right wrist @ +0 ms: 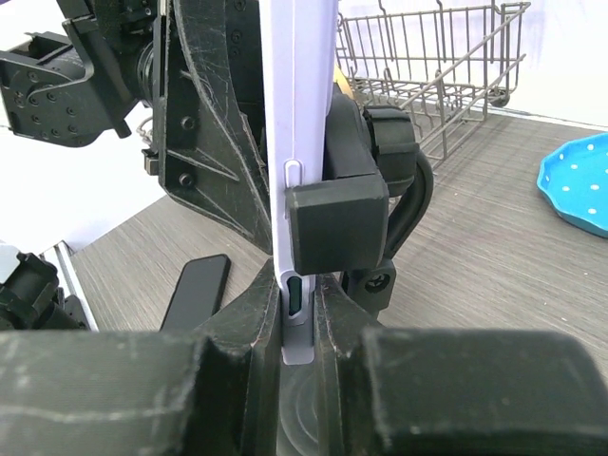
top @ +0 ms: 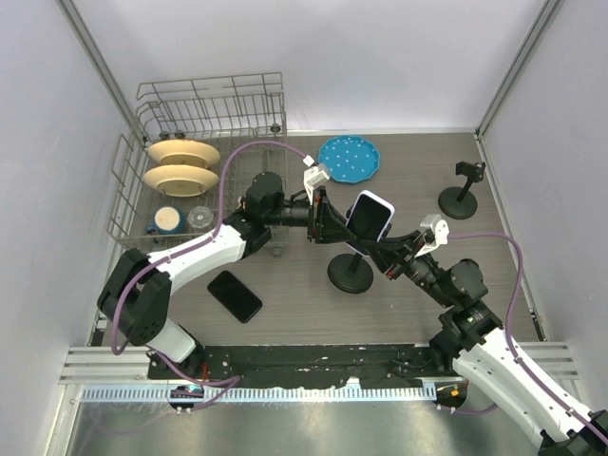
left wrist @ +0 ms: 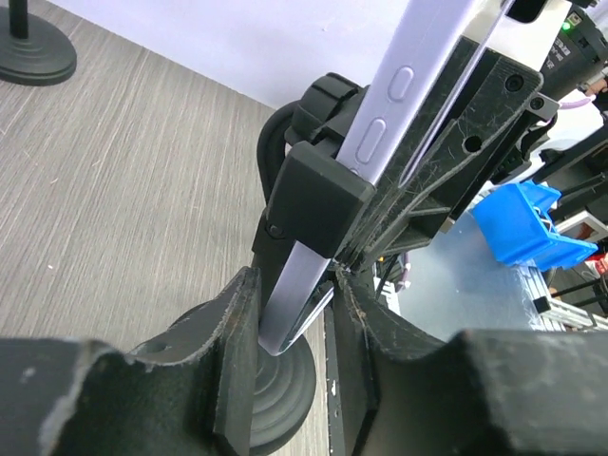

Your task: Place the phone on the phone stand

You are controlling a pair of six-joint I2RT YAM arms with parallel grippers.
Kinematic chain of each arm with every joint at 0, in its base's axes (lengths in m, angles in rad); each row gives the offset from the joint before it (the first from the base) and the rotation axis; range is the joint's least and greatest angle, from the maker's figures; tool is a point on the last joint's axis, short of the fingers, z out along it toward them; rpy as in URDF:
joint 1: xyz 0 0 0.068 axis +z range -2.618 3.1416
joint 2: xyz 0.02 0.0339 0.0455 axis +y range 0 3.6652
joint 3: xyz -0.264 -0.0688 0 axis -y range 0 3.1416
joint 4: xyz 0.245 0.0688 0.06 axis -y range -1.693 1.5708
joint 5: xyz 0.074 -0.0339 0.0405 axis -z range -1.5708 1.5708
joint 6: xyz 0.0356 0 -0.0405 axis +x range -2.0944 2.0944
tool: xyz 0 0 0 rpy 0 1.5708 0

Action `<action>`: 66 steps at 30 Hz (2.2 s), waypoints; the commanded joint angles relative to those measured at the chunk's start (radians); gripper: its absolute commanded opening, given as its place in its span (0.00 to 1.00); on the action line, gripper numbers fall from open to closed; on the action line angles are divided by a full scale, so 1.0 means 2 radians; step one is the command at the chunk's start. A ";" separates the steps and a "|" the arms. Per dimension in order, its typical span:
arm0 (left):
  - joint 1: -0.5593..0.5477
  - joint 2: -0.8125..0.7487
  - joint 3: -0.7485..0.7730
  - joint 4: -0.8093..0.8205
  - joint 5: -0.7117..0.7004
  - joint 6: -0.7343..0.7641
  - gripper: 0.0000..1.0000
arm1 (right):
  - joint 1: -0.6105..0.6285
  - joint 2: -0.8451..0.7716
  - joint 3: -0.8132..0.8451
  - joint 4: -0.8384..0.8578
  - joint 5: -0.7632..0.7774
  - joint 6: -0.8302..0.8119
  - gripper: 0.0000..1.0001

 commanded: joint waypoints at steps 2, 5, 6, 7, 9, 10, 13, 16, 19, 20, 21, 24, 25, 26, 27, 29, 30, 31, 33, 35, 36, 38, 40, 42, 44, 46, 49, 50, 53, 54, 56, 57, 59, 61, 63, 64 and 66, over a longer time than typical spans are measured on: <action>-0.015 0.009 0.013 0.021 0.052 -0.013 0.23 | -0.001 -0.014 0.048 0.085 0.014 -0.003 0.01; -0.015 0.006 0.015 0.015 0.047 -0.007 0.01 | -0.001 -0.016 0.050 0.080 0.011 -0.008 0.01; -0.015 0.002 0.015 0.007 0.042 -0.004 0.00 | -0.001 -0.015 0.049 0.077 0.011 -0.008 0.01; -0.016 -0.001 0.015 0.000 0.036 0.002 0.00 | -0.001 -0.015 0.049 0.071 0.011 -0.013 0.01; -0.017 -0.006 0.016 -0.025 0.021 0.022 0.00 | -0.001 -0.014 0.049 0.064 0.009 -0.018 0.01; -0.017 -0.008 0.020 -0.032 0.019 0.026 0.00 | -0.002 -0.012 0.049 0.058 0.008 -0.025 0.01; -0.017 -0.018 0.029 -0.074 -0.019 0.045 0.40 | -0.001 -0.010 0.042 0.050 0.009 -0.035 0.01; -0.016 -0.038 0.044 -0.143 -0.061 0.094 0.84 | -0.001 -0.003 0.039 0.044 0.021 -0.051 0.01; -0.016 -0.057 0.051 -0.188 -0.100 0.133 0.87 | -0.001 0.016 0.038 0.054 0.024 -0.067 0.01; -0.017 -0.068 0.052 -0.196 -0.110 0.141 0.86 | -0.001 0.029 0.039 0.057 0.027 -0.079 0.01; -0.017 -0.074 0.054 -0.216 -0.122 0.149 0.87 | -0.001 0.036 0.042 0.060 0.034 -0.085 0.01; -0.017 -0.090 0.067 -0.264 -0.178 0.183 0.86 | -0.002 0.062 0.040 0.083 0.042 -0.113 0.01; -0.017 -0.094 0.075 -0.273 -0.193 0.188 0.87 | -0.001 0.069 0.037 0.093 0.044 -0.120 0.01; -0.017 -0.097 0.076 -0.285 -0.227 0.196 0.86 | -0.001 0.076 0.033 0.108 0.044 -0.127 0.01; -0.017 -0.108 0.075 -0.286 -0.243 0.197 0.87 | -0.001 0.089 0.020 0.145 0.044 -0.140 0.01; -0.017 -0.119 0.067 -0.273 -0.285 0.197 0.87 | 0.000 0.108 0.011 0.175 0.044 -0.150 0.01; -0.017 -0.133 0.062 -0.268 -0.297 0.196 0.88 | -0.001 0.117 0.008 0.198 0.044 -0.150 0.01; -0.017 -0.137 0.054 -0.264 -0.311 0.196 0.88 | 0.000 0.136 0.007 0.209 0.045 -0.166 0.01; -0.017 -0.146 0.050 -0.259 -0.336 0.195 0.89 | -0.001 0.152 -0.012 0.266 0.047 -0.175 0.01; -0.017 -0.156 0.044 -0.253 -0.350 0.194 0.89 | -0.001 0.178 -0.031 0.313 0.055 -0.189 0.01; -0.017 -0.158 0.042 -0.250 -0.369 0.193 0.89 | -0.002 0.188 -0.045 0.352 0.059 -0.193 0.01; -0.017 -0.165 0.038 -0.247 -0.384 0.190 0.89 | -0.001 0.216 -0.057 0.383 0.063 -0.197 0.01; -0.017 -0.170 0.036 -0.246 -0.387 0.190 0.89 | 0.000 0.234 -0.084 0.448 0.069 -0.189 0.01; -0.017 -0.173 0.033 -0.242 -0.386 0.188 0.89 | -0.001 0.253 -0.107 0.490 0.078 -0.179 0.01; -0.017 -0.174 0.032 -0.240 -0.383 0.186 0.89 | 0.000 0.248 -0.120 0.498 0.076 -0.173 0.01; -0.017 -0.174 0.036 -0.243 -0.382 0.180 0.89 | 0.000 0.232 -0.132 0.477 0.073 -0.172 0.01; -0.017 -0.176 0.039 -0.243 -0.375 0.176 0.89 | 0.000 0.175 -0.136 0.405 0.069 -0.165 0.10; -0.016 -0.176 0.039 -0.244 -0.370 0.174 0.89 | 0.000 0.161 -0.136 0.384 0.070 -0.163 0.15; -0.017 -0.182 0.039 -0.243 -0.370 0.171 0.89 | 0.002 0.116 -0.123 0.299 0.082 -0.157 0.36; -0.016 -0.184 0.039 -0.242 -0.370 0.170 0.89 | 0.004 0.109 -0.122 0.281 0.087 -0.156 0.39; -0.016 -0.186 0.040 -0.241 -0.367 0.168 0.89 | 0.007 0.089 -0.118 0.250 0.106 -0.139 0.47; -0.017 -0.187 0.040 -0.242 -0.364 0.167 0.89 | 0.009 0.086 -0.115 0.225 0.110 -0.134 0.50; -0.016 -0.189 0.040 -0.241 -0.364 0.167 0.89 | 0.011 0.066 -0.118 0.206 0.120 -0.115 0.57; -0.017 -0.193 0.042 -0.242 -0.359 0.165 0.89 | 0.014 0.047 -0.118 0.165 0.142 -0.101 0.62; -0.016 -0.196 0.041 -0.241 -0.355 0.164 0.89 | 0.018 0.004 -0.112 0.108 0.155 -0.080 0.69; -0.017 -0.199 0.041 -0.240 -0.355 0.164 0.89 | 0.022 -0.008 -0.106 0.082 0.165 -0.068 0.79; -0.017 -0.201 0.043 -0.242 -0.355 0.164 0.89 | 0.022 -0.034 -0.073 -0.004 0.166 -0.042 0.82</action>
